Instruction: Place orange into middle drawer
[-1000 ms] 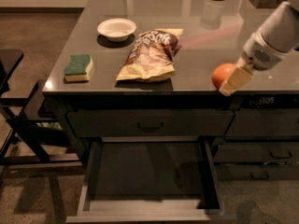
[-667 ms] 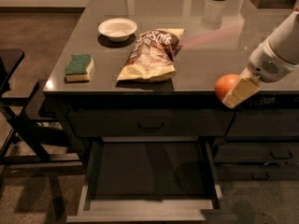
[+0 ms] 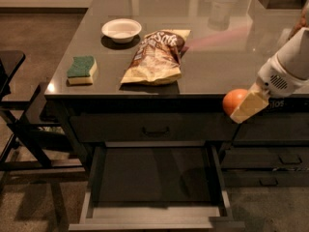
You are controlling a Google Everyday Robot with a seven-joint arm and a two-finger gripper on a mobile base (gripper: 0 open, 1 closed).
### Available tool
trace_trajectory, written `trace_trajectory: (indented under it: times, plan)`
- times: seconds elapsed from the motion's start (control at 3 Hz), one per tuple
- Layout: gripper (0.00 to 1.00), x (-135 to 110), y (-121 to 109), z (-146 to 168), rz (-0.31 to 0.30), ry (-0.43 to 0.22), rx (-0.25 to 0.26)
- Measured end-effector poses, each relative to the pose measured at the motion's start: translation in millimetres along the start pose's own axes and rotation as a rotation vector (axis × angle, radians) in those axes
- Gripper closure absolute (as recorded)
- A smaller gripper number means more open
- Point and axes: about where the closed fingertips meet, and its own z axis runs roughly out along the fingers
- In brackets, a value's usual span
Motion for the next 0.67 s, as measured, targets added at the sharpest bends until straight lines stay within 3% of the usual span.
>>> trace_trajectory:
  times: [0.67]
  plan:
    - [1.0,54,49,80,0.109,0.065,-0.192]
